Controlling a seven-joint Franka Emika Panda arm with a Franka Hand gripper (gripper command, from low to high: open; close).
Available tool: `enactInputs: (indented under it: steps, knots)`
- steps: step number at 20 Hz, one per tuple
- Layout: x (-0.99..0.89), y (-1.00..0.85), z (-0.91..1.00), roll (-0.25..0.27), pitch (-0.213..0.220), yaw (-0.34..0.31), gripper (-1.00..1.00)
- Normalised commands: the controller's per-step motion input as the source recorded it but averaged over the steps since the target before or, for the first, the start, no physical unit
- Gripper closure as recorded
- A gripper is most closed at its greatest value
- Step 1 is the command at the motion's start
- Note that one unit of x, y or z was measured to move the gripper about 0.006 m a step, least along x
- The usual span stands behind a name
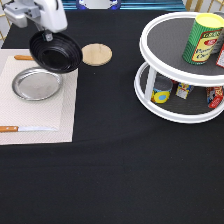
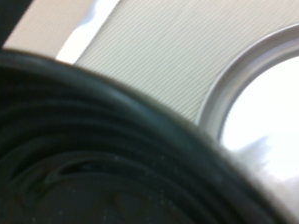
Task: Pick up the bowl from the lazy Susan and put bowl on the plate
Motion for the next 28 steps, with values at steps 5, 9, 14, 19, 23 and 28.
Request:
enactInputs:
  steps: [5,9,14,19,23,28]
  knots:
    - [-0.13,-0.28,-0.44,0.000,-0.059,-0.286,1.00]
    - [-0.23,-0.36,-0.26,0.000,-0.023,-0.250,1.00]
    - [-0.40,-0.54,-0.02,0.009,-0.025,-0.138,1.00]
    - [-0.32,-0.22,-0.18,0.012,-0.052,-0.078,1.00]
    - [-0.19,0.15,-0.35,-0.004,-0.048,-0.041,1.00]
    - [-0.22,0.23,-0.34,-0.012,-0.034,-0.027,1.00]
